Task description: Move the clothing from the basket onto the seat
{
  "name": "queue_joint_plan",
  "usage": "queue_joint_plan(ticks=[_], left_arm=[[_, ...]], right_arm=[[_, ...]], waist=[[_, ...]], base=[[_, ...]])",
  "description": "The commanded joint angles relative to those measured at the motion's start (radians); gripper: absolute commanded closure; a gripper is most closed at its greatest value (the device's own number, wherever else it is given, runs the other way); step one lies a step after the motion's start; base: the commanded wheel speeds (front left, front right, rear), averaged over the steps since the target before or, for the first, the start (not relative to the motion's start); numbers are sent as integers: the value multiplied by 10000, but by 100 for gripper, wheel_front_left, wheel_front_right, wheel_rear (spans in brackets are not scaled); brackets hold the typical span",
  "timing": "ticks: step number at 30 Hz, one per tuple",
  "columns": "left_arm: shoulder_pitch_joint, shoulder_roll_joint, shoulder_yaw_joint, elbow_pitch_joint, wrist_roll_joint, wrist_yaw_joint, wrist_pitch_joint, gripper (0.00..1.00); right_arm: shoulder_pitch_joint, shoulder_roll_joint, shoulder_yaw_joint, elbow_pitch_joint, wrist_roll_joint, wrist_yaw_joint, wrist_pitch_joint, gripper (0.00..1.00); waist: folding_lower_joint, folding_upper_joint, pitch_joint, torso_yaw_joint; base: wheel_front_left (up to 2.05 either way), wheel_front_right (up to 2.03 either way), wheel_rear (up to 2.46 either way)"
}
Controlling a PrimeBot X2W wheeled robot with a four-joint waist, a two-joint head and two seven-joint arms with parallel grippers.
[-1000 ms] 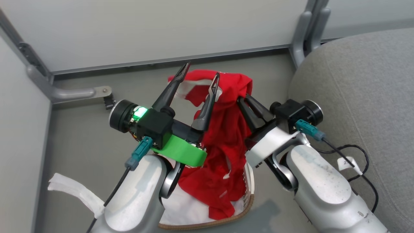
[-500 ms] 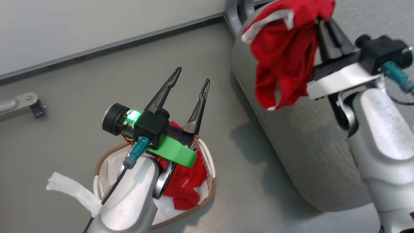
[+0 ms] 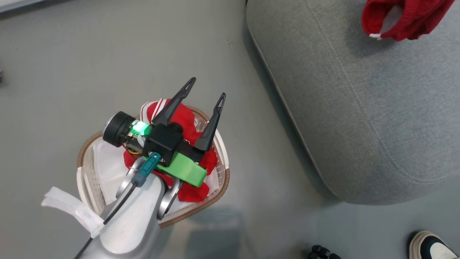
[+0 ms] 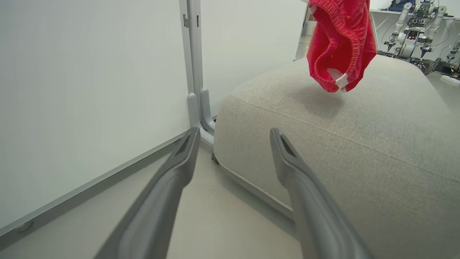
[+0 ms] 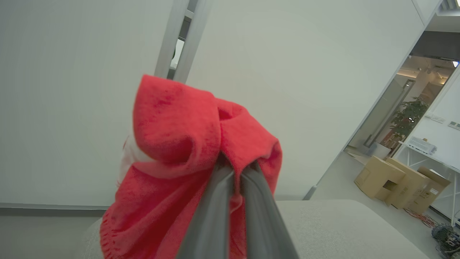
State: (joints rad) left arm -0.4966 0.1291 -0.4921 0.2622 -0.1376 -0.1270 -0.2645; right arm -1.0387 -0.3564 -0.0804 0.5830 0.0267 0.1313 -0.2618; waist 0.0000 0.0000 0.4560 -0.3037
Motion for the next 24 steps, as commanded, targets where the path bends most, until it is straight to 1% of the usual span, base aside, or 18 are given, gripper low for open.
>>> queue_joint_plan(ticks=[1, 5, 7, 8, 9, 10, 12, 15, 16, 20, 24], left_arm=[[-146, 146, 53, -30, -86, -33, 9, 0], [-165, 183, 219, -73, -153, -40, 5, 0], [-135, 185, 262, -29, -144, -43, 5, 0], [-137, 201, 293, 26, -116, -44, 5, 0], [-146, 216, 293, 82, -78, -46, 5, 0], [-142, 217, 354, 123, -108, -47, 3, 0], [-128, 282, 469, 245, -84, -47, 5, 0], [6, 259, 751, 330, -106, -39, 3, 0], [97, 215, 910, 352, -129, 2, 3, 0], [441, 76, 1387, 461, -120, 123, 3, 0], [953, -60, 2057, 474, -91, 363, 5, 0]], right_arm=[[-206, -76, -332, 285, -179, -10, -39, 100], [-243, -311, -1667, 1405, -998, -10, -37, 100], [-102, -152, -2850, 1989, -1082, -12, -39, 100], [39, -63, -3329, 2276, -1315, -10, -39, 100], [156, 27, -3575, 2446, -1498, -10, -38, 64], [274, 112, -3898, 2521, -1711, -12, -39, 0], [627, 254, -4453, 2498, -2014, -12, -39, 0], [1365, 648, -4988, 2229, -2347, -10, -38, 0], [1660, 764, -5029, 2137, -2469, -12, -38, 0], [2813, 1191, -4922, 1644, -2419, -12, -38, 0], [3971, 1665, -4303, 889, -1916, -12, -39, 0]], waist=[[0, 0, 780, 550], [0, 0, 1141, 952], [0, 0, 1214, 1121], [0, 0, 1231, 1203], [0, 0, 1220, 1265], [0, 0, 1199, 1320], [0, 0, 1098, 1419], [0, 0, 843, 1524], [0, 0, 722, 1561], [0, 0, 185, 1690], [0, 0, -408, 1861]], base=[[0, 0, 0], [0, 0, 0], [0, 0, 0], [0, 0, 0], [0, 0, 0], [0, 0, 0], [0, 0, 0], [0, 0, 0], [0, 0, 0], [0, 0, 0], [0, 0, 0]])
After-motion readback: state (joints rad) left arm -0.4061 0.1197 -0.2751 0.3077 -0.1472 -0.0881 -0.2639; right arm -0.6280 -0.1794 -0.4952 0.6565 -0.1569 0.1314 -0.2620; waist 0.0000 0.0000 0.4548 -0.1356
